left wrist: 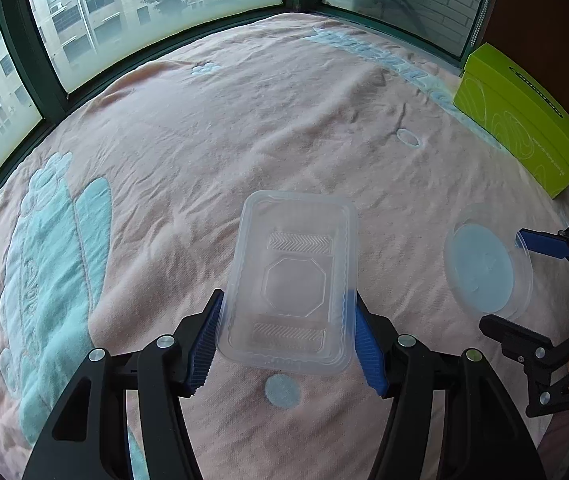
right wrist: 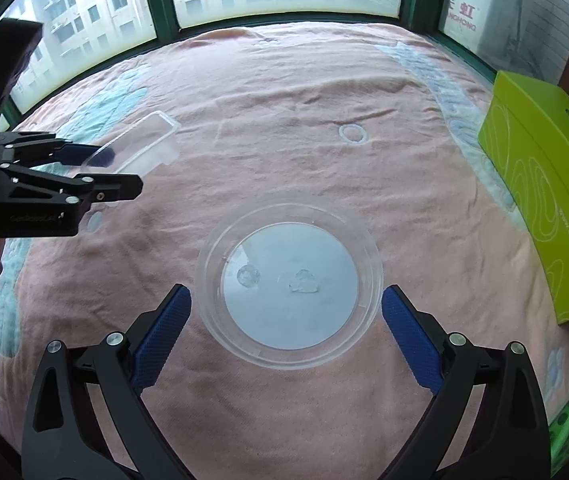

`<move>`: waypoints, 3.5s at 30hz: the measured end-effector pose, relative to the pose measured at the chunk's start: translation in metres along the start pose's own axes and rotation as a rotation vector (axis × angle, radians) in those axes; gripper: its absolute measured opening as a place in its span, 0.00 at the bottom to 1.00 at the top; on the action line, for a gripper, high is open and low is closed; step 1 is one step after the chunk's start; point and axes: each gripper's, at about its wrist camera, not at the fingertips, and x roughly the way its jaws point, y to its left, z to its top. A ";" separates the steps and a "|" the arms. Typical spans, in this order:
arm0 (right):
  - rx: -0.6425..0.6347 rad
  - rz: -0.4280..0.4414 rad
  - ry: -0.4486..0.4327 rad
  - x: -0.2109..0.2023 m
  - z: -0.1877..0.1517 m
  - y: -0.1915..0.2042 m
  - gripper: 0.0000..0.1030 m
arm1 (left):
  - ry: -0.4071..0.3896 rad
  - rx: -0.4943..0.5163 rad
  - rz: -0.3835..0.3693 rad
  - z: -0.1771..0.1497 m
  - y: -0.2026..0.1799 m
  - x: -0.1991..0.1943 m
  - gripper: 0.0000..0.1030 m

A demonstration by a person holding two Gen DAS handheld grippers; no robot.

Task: Collect trash
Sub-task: 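Carry the tray and round lid over the green wastebasket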

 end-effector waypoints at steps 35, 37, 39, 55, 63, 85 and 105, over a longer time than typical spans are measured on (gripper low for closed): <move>0.154 0.004 -0.092 -0.071 -0.029 -0.025 0.89 | -0.064 -0.016 -0.024 -0.013 -0.047 -0.051 0.56; 0.167 -0.005 -0.102 -0.082 -0.036 -0.030 0.89 | -0.074 -0.009 -0.020 -0.015 -0.056 -0.057 0.56; 0.175 -0.016 -0.112 -0.090 -0.041 -0.033 0.89 | -0.085 -0.006 -0.026 -0.018 -0.066 -0.064 0.56; 0.284 -0.112 -0.169 -0.161 -0.094 -0.073 0.89 | -0.153 0.056 -0.096 -0.025 -0.147 -0.109 0.56; 0.343 -0.175 -0.180 -0.187 -0.120 -0.092 0.90 | -0.160 0.089 -0.135 -0.025 -0.183 -0.117 0.56; 0.489 -0.325 -0.200 -0.243 -0.182 -0.147 0.90 | -0.175 0.160 -0.240 -0.020 -0.271 -0.130 0.56; 0.604 -0.407 -0.183 -0.266 -0.227 -0.192 0.90 | -0.178 0.288 -0.320 -0.015 -0.348 -0.140 0.56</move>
